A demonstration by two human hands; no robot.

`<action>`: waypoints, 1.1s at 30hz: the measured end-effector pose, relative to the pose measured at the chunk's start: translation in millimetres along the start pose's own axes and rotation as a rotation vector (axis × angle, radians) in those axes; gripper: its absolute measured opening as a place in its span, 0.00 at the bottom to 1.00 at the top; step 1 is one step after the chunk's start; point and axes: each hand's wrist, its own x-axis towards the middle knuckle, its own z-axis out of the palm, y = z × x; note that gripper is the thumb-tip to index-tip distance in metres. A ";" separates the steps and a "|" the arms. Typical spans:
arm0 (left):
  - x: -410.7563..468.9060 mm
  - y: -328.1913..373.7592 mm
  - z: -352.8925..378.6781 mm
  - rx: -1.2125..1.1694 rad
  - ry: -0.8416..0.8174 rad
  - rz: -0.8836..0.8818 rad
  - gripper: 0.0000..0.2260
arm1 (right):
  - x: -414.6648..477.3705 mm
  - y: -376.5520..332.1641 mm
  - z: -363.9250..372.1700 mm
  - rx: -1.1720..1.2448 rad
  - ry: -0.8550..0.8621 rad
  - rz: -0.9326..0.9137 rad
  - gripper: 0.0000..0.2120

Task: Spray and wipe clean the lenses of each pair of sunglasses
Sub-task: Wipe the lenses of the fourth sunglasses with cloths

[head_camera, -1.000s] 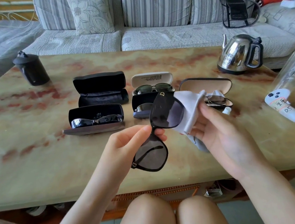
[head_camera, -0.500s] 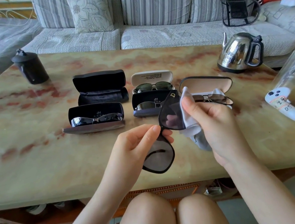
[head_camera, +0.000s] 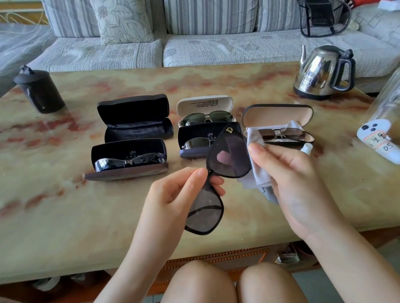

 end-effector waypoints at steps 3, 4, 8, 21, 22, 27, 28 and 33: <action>1.3 1.1 -0.1 0.028 -0.019 0.019 0.16 | 6.4 1.6 -3.2 -0.011 0.058 -0.013 0.28; 1.7 1.2 -0.2 0.034 -0.024 0.025 0.15 | 8.4 -0.7 -1.9 -0.031 0.075 -0.009 0.27; 2.7 0.9 -0.2 0.045 -0.036 0.045 0.15 | 17.4 -4.2 3.8 -0.119 0.094 -0.002 0.27; 1.0 -2.8 -0.4 0.114 -0.034 0.066 0.14 | 12.5 -12.5 -1.8 -0.195 -0.070 -0.006 0.19; 0.8 -2.5 -0.6 0.132 -0.045 0.066 0.14 | 15.4 -18.0 -2.6 -0.217 -0.082 0.013 0.18; 1.0 -0.5 0.8 0.197 -0.053 0.074 0.14 | 30.2 -31.4 -2.1 -0.357 -0.062 0.002 0.24; 1.1 -0.3 0.5 0.200 -0.043 0.078 0.14 | 31.7 -31.4 0.2 -0.357 -0.042 -0.009 0.23; -0.2 -1.3 0.9 0.215 0.000 0.088 0.13 | 30.8 -30.9 9.6 -0.359 0.013 -0.041 0.19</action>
